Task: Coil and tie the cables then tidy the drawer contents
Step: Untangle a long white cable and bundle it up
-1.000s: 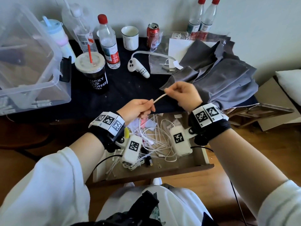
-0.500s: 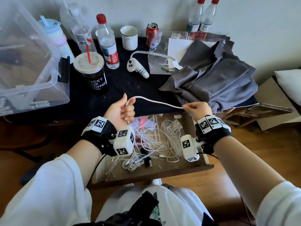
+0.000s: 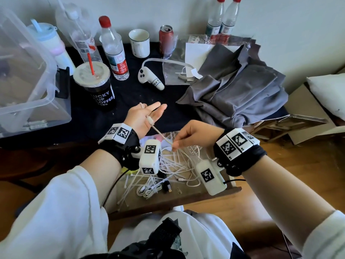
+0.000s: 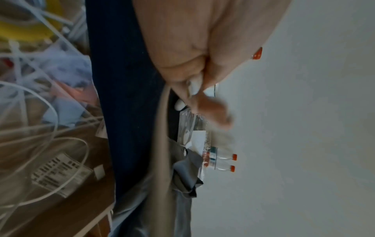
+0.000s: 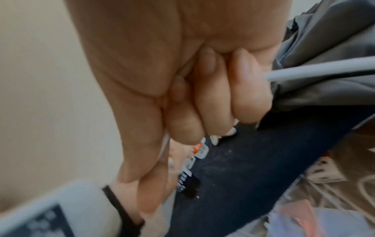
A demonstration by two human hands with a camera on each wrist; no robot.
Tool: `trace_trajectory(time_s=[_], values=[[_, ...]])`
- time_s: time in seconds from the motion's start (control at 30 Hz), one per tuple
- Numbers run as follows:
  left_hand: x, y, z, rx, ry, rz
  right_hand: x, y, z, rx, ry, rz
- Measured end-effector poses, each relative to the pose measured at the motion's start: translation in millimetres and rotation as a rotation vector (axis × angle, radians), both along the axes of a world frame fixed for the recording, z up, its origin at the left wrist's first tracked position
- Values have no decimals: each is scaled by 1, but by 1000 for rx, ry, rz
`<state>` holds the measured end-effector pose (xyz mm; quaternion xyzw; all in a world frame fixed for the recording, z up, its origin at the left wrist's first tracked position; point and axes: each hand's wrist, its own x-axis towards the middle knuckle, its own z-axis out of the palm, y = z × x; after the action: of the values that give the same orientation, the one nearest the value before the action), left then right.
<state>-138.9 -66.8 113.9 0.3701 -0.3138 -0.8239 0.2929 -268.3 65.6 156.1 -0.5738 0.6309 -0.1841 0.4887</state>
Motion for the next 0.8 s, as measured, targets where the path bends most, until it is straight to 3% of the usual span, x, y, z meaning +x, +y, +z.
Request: trace_trajectory(time_s=[0.27, 0.43, 0.53, 0.7, 0.8], values=[[8, 2, 3, -67, -113, -532, -6, -8, 30, -92, -91, -162], [12, 3, 7, 9, -70, -726, -16, -12, 32, -217, -71, -220], [14, 0, 13, 56, -53, -759, -14, -13, 33, -272, -78, -264], [21, -18, 8, 38, -87, -595, -13, -13, 35, -312, -131, -315], [17, -12, 9, -49, -170, -666, -8, -18, 31, -289, -98, -285]])
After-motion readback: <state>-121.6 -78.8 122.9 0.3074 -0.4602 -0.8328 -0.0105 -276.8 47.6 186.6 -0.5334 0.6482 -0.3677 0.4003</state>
